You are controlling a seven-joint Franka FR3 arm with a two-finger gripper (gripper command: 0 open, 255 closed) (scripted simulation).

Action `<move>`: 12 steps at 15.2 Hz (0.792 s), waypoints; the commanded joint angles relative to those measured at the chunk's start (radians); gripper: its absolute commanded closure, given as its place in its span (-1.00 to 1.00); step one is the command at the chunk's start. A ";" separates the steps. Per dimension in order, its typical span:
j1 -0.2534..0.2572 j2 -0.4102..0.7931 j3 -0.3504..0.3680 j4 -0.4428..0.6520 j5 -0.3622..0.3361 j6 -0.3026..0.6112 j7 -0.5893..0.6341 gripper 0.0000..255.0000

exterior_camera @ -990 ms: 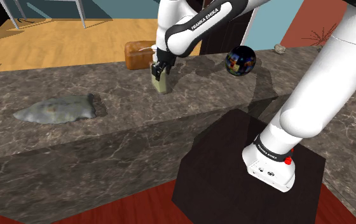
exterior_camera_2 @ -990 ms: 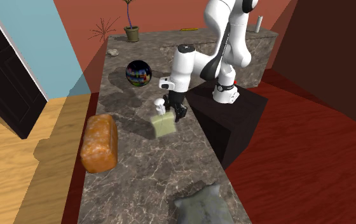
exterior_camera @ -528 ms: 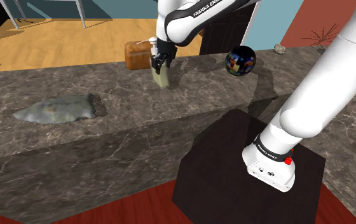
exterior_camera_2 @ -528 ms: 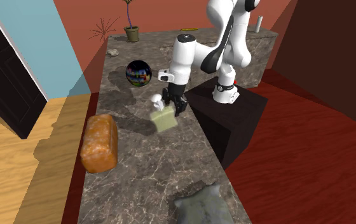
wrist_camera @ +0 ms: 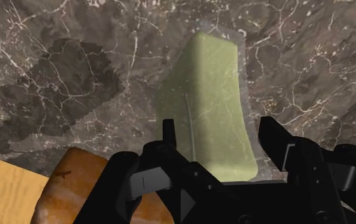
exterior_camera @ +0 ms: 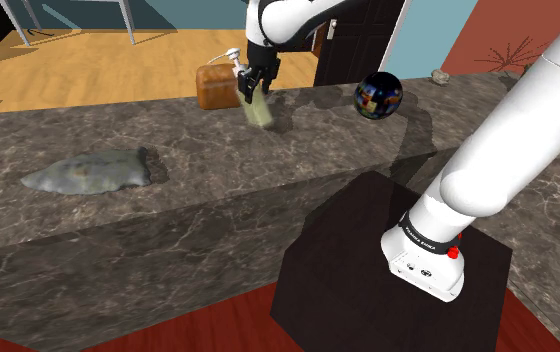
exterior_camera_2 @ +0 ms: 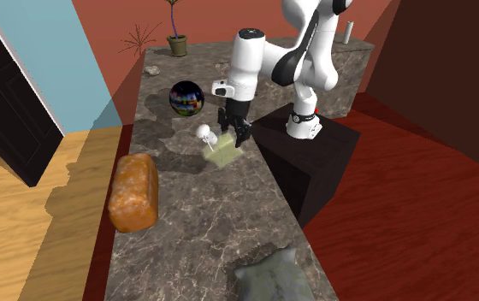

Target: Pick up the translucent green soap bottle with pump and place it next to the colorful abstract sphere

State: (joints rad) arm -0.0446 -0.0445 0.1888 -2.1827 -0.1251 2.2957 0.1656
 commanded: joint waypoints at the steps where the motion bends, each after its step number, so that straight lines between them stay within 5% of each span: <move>1: 0.000 -0.010 0.000 0.016 0.005 -0.025 -0.006 1.00; 12: 0.002 -0.057 -0.002 0.115 0.027 -0.170 -0.031 1.00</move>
State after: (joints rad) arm -0.0441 -0.1018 0.1853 -2.0813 -0.0981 2.1397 0.1334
